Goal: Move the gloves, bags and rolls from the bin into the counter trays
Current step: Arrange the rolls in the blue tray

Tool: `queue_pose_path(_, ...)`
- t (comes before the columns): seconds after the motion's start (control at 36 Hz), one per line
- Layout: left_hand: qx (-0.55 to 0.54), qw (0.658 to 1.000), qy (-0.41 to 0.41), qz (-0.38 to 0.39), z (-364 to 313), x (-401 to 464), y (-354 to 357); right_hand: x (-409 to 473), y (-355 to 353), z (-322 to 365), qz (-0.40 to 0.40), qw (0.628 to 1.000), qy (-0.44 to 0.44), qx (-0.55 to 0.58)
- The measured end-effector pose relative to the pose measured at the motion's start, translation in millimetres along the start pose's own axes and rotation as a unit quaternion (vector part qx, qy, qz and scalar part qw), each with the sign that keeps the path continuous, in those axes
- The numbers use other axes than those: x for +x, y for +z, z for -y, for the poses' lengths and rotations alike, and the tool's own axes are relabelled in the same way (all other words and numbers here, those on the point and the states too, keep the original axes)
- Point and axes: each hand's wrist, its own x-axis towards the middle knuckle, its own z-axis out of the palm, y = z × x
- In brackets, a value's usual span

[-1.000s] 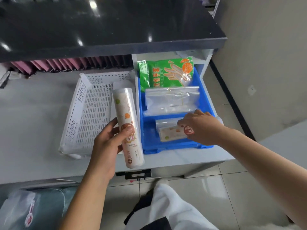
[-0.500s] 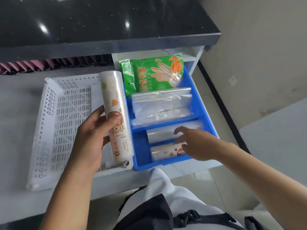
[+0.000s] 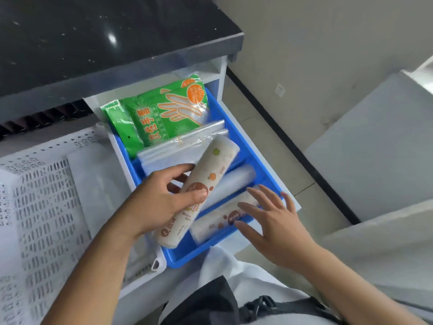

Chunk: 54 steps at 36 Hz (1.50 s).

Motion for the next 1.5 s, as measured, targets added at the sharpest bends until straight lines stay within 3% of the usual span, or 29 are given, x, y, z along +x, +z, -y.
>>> queue_pose_path(0.17,0.124,0.985,-0.030,0.117,-5.9,37.3,36.7,-23.5,8.9,-20.9,-0.008,0.999,0.050,0.007)
queue_pose_path(0.28,0.200,0.968,-0.031,0.146,-8.3,54.5,56.2,-26.7,15.1,-19.4,-0.010,0.998,0.057,0.021)
queue_pose_path(0.58,0.407,0.912,0.050,-0.011,-1.9,44.0,80.9,-15.2,16.3,-12.7,-0.019,0.998,0.049,0.021)
queue_pose_path(1.03,0.355,0.933,0.062,-0.028,2.5,43.9,72.2,0.8,22.8,6.3,-0.024,0.998,0.049,-0.036)
queue_pose_path(1.28,0.412,0.907,0.084,-0.012,4.1,37.4,82.9,-10.1,26.2,4.6,-0.022,0.998,0.039,-0.040)
queue_pose_path(1.5,0.393,0.917,0.075,-0.010,9.0,32.9,87.3,-4.3,25.4,5.8,-0.027,0.998,0.032,-0.049)
